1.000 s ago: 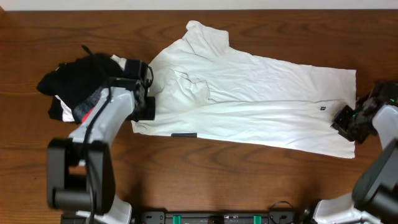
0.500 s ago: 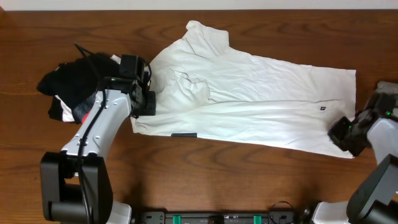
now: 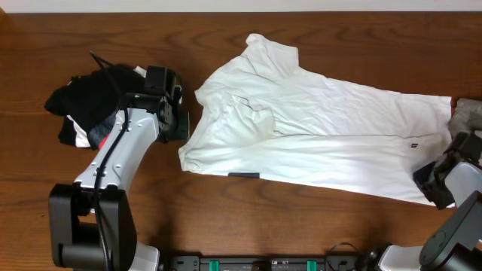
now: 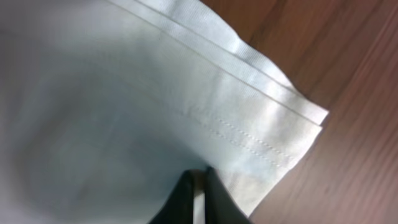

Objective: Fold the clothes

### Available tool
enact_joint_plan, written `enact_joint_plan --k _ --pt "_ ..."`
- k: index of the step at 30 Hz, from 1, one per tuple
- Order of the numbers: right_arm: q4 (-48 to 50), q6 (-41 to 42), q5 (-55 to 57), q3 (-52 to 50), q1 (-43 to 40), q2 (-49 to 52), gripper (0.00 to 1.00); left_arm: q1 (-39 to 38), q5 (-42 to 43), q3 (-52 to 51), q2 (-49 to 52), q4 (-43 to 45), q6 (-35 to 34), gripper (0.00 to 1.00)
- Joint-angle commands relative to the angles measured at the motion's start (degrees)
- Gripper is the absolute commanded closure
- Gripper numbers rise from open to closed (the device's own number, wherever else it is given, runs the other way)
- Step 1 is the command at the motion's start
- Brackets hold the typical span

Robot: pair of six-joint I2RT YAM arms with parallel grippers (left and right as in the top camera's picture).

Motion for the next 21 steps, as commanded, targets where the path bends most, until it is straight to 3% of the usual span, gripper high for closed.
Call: enact_joint_plan --k 1,7,11,13,21 --pt "0.74 -5.42 -3.37 -0.70 -0.50 1.92 0.86 0.24 0.17 0.81 0.17 0.02 0.55 0.46" --pt "-1.20 -9.57 -26.03 5.97 -0.52 -1.79 0.70 0.22 0.70 1.95 -1.31 -0.39 0.61 0.46" --pt "-3.39 -9.53 -36.81 9.92 -0.37 -7.23 0.65 0.22 10.88 3.13 -3.23 4.15 3.93 0.46" --pt "-3.69 -8.90 -38.42 10.69 -0.17 -10.36 0.64 -0.04 14.14 3.10 -2.95 7.39 4.46 0.45" --pt "-6.64 -7.58 -39.93 10.84 -0.17 -19.08 0.59 -2.69 14.03 3.10 5.79 12.26 7.45 0.45"
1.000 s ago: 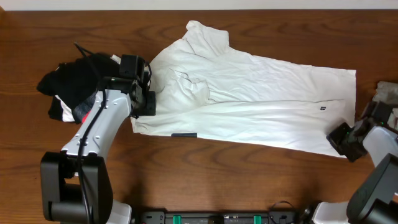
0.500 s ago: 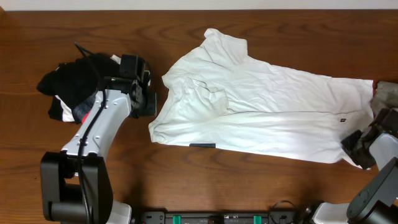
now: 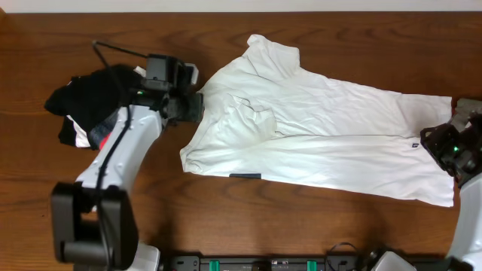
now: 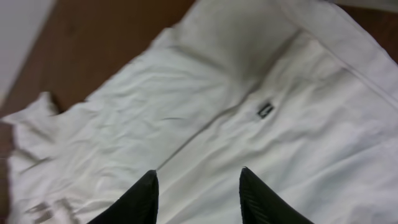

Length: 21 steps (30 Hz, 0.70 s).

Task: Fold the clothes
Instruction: 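Grasp the shirt's lower-right corner with the right gripper and lift it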

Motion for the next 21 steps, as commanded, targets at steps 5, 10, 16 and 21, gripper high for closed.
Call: enact_joint_plan --k 5,10,16,21 --pt "-2.86 -1.42 -3.26 0.59 0.07 -1.62 0.58 -1.95 2.40 0.70 9.68 2.91 2.82 0.45" --pt "-3.43 -2.25 -3.21 0.59 0.07 -1.62 0.59 -2.60 2.14 0.70 12.98 4.35 3.06 0.47" --pt "-4.04 -2.25 -3.23 0.59 0.07 -1.62 0.59 -2.60 -9.94 0.70 17.90 2.51 -1.25 0.94" --pt "-4.26 -2.25 -3.21 0.59 0.07 -1.62 0.60 -2.08 -24.87 0.70 18.69 -3.65 -7.17 0.94"
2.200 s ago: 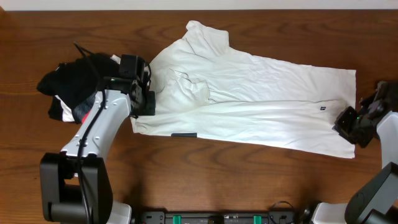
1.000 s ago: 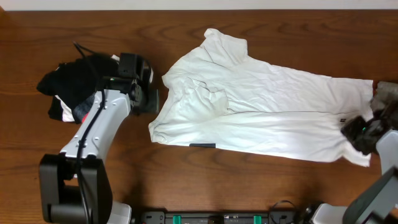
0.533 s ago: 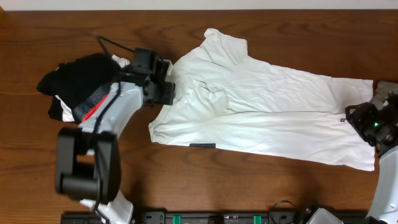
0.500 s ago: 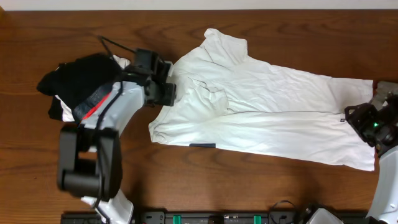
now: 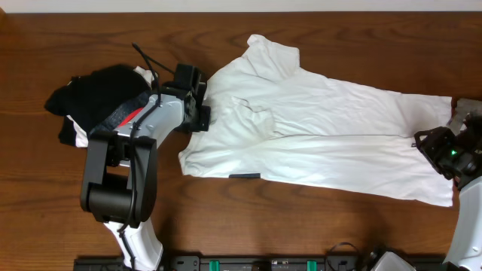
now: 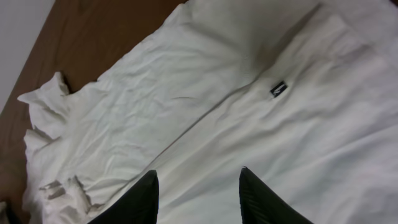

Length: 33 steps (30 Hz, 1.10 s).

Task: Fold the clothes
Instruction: 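Grasp the shirt's lower-right corner with the right gripper and lift it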

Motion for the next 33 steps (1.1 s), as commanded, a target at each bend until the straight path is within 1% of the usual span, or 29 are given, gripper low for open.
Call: enact_joint_plan --k 1,5,11,13,14,15,17,20,23,28,30,33 --pt "-0.17 -0.85 -0.74 0.61 0.07 -0.46 0.60 1.07 -15.61 -1.33 3.17 -3.67 -5.18 0.94" --pt "0.02 -0.87 -0.74 0.61 0.07 -0.46 0.64 2.36 -16.55 -1.33 3.17 -6.91 -5.66 0.94" --pt "0.42 -2.86 -0.33 0.61 1.46 -0.46 0.64 3.10 -16.52 -1.31 2.47 -11.34 -6.08 0.93" --pt "1.18 -3.72 0.09 0.61 3.02 -0.44 0.64 3.06 -16.52 -1.01 0.66 -11.52 -6.82 0.83" --pt "1.70 -4.09 0.09 0.61 3.78 -0.44 0.64 3.06 -16.48 -0.50 -0.66 -11.91 -7.32 0.75" --pt "2.62 -4.31 0.09 0.61 4.96 -0.35 0.64 3.06 -16.44 0.24 -2.16 -12.50 -7.58 0.64" --pt "4.22 -4.31 0.26 0.61 6.86 -0.17 0.62 3.04 -15.82 1.92 -5.40 -14.05 -7.54 0.48" --pt "8.13 -4.28 0.90 0.61 10.25 0.87 0.60 3.06 -12.87 4.22 -10.75 -15.76 -7.52 0.35" --pt "12.66 -4.26 3.65 0.61 13.07 3.43 0.56 3.06 -8.48 5.22 -15.87 -15.61 -7.06 0.29" --pt "20.79 -3.82 5.25 2.01 14.62 12.17 0.55 3.06 -3.32 6.03 -22.36 -15.02 -6.60 0.25" --pt "21.59 -3.93 5.27 5.16 14.56 17.07 0.53 3.06 -1.64 6.05 -24.35 -15.02 -5.62 0.24" --pt "19.91 -7.04 5.05 13.11 14.58 25.33 0.48 3.06 -1.22 6.03 -25.90 -15.69 -5.14 0.24"
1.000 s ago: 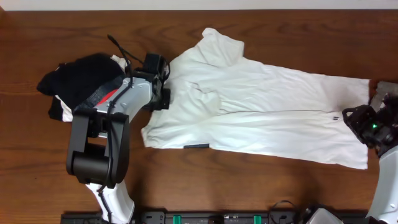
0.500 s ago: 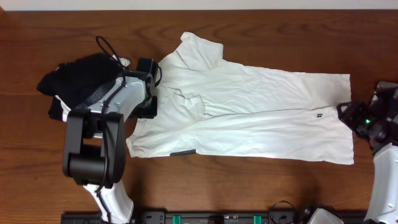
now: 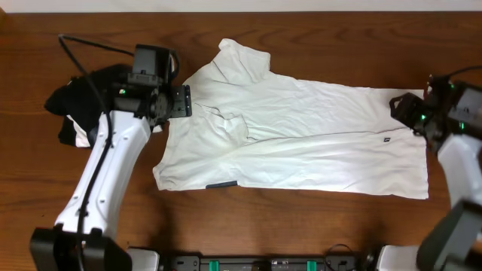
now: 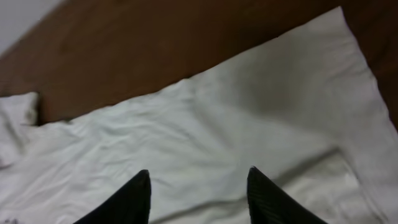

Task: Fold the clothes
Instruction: 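Grasp the shirt's lower-right corner with the right gripper and lift it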

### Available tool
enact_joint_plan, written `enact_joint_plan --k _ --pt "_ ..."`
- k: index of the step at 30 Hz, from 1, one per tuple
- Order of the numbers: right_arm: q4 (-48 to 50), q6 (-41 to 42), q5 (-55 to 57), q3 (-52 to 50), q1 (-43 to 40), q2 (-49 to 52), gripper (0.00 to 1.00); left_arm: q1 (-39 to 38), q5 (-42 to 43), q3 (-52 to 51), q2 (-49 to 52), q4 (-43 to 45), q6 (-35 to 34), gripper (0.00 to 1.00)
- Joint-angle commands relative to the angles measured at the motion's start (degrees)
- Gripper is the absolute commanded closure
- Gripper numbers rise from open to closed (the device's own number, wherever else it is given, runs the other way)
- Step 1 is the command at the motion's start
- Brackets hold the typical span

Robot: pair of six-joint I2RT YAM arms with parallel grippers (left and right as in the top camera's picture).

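Note:
A white shirt [image 3: 301, 143] lies spread across the wooden table, collar [image 3: 241, 56] to the upper left and hem to the right. My left gripper [image 3: 183, 102] sits at the shirt's left shoulder edge and looks shut on the fabric there. Over the shirt's upper right corner hovers my right gripper [image 3: 399, 109]. The right wrist view shows that gripper [image 4: 199, 177] open, its dark fingertips [image 4: 140, 186] spread above the white cloth [image 4: 236, 124] with nothing between them.
A pile of dark clothes [image 3: 83, 105] lies at the left, behind my left arm. A small black tag [image 3: 385, 138] marks the shirt near its right end. Bare wood [image 3: 301, 218] runs along the front edge.
The whole shirt has shifted left and lies flatter. My left gripper has moved left and slightly back with the shoulder. My right gripper has moved from the hem's middle to its upper corner, still open.
My right gripper was shut at the shirt's lower right hem corner while the left stood beside the shoulder. Then the right was open above the hem and the left touched the collar side. Now the shirt sits further left, with the right gripper open over its upper right corner.

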Motion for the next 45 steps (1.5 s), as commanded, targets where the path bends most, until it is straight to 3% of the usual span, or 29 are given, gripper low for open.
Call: enact_joint_plan --k 1,8,12,23,30,36,42,45 --pt "-1.60 -4.52 0.66 9.79 0.44 8.00 0.45 0.26 2.75 0.31 -1.20 -1.16 1.29 0.24" --pt "-11.41 -11.15 2.60 31.89 -0.22 25.03 0.40 0.24 2.78 0.31 -1.36 -4.61 1.29 0.24" --pt "-13.53 -12.00 4.48 38.86 -1.29 30.84 0.38 0.24 2.78 0.31 -1.36 -4.85 1.27 0.24" --pt "-14.21 -13.55 8.52 40.41 -6.86 38.23 0.39 0.26 2.80 0.31 -1.33 -5.25 1.27 0.24" --pt "-16.70 -16.13 3.17 40.41 -7.85 42.45 0.40 0.24 2.78 0.31 -1.33 -5.22 1.27 0.24" --pt "-18.16 -16.11 -0.79 40.37 -7.65 42.77 0.57 0.26 2.75 0.31 -1.36 -5.16 1.29 0.24" --pt "-22.16 -16.11 -0.96 40.39 -7.98 41.18 0.80 0.26 2.75 0.31 -1.33 -4.31 1.29 0.24" --pt "-23.08 -16.13 -1.38 40.39 -8.00 39.36 0.85 0.26 2.73 0.31 -1.33 -3.23 1.31 0.23"
